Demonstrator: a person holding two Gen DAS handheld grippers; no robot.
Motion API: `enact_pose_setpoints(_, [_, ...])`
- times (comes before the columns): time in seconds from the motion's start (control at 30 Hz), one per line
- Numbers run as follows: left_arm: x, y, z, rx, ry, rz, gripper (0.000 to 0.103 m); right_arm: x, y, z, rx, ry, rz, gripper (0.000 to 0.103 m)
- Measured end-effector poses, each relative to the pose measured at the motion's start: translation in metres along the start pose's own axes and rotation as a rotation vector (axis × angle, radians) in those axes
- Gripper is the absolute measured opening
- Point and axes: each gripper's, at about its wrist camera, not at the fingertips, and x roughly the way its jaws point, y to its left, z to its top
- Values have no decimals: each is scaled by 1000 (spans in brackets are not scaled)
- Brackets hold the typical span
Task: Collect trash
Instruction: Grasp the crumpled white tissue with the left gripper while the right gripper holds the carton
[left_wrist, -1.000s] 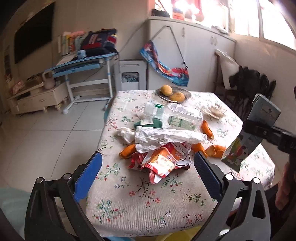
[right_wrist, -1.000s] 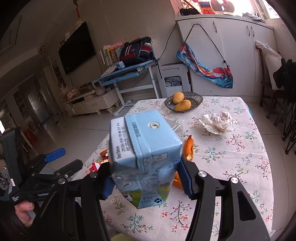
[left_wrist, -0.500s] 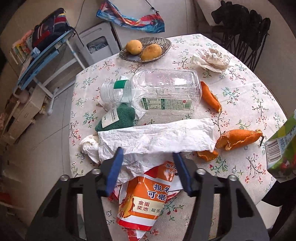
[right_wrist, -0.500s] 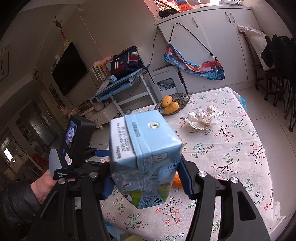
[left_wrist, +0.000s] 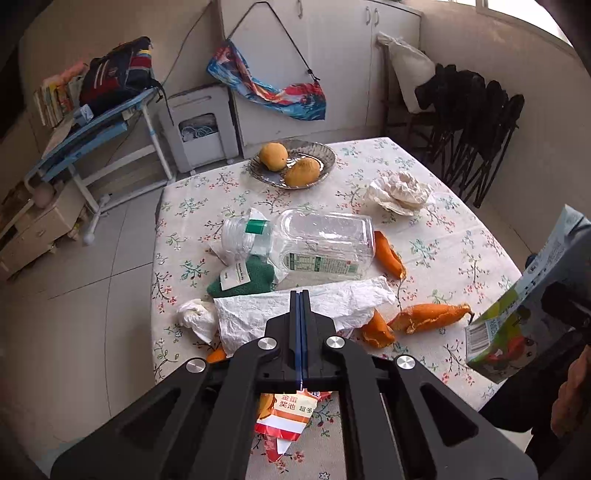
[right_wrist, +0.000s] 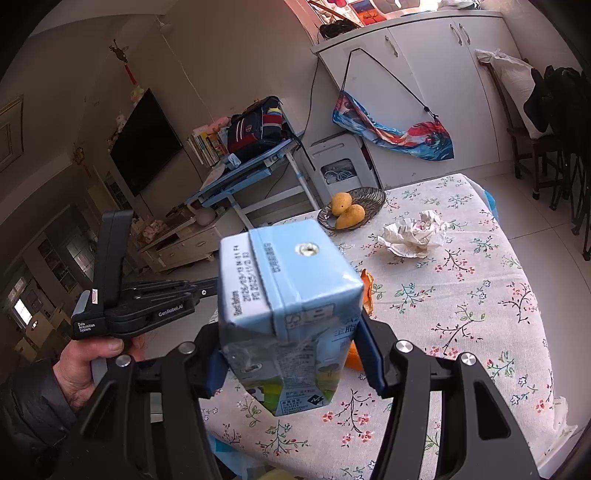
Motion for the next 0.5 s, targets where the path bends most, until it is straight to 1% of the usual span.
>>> enact_pose_setpoints(0.03, [7,-2,0,20,46,-7,12,0,1,0,0,0,2,57])
enact_pose_setpoints(0.07, [15,-4,-1,29,88,1,23,0,2,0,-2,1,5,57])
enact_pose_setpoints(0.1, [23,-5,-2,35,113,42,55,1,2,-1,-3,2,7,57])
enact_pose_setpoints(0.13, [29,-7,-1,44,119,95,81,2,2,-1,-5,5,9,57])
enact_pose_setpoints(0.17, [33,-7,-2,49,116,121,85,3,2,-1,-6,5,11,57])
enact_pose_setpoints(0.2, [40,-6,-1,40,128,130,85,3,1,-1,-6,6,11,57])
enact_pose_setpoints(0.3, [60,3,2,-45,178,138,84,4,1,-1,-2,7,10,57])
enact_pose_setpoints(0.37, [72,8,2,-78,218,110,61,5,-2,-1,4,8,10,57])
enact_pose_setpoints(0.4, [77,9,1,-90,238,85,39,6,-3,-1,6,7,11,57])
enact_pose_setpoints(0.43, [79,10,0,-105,242,60,21,6,-2,-1,7,6,13,57])
enact_pose_setpoints(0.5, [75,11,1,-115,216,50,11,6,-2,-1,4,3,16,57])
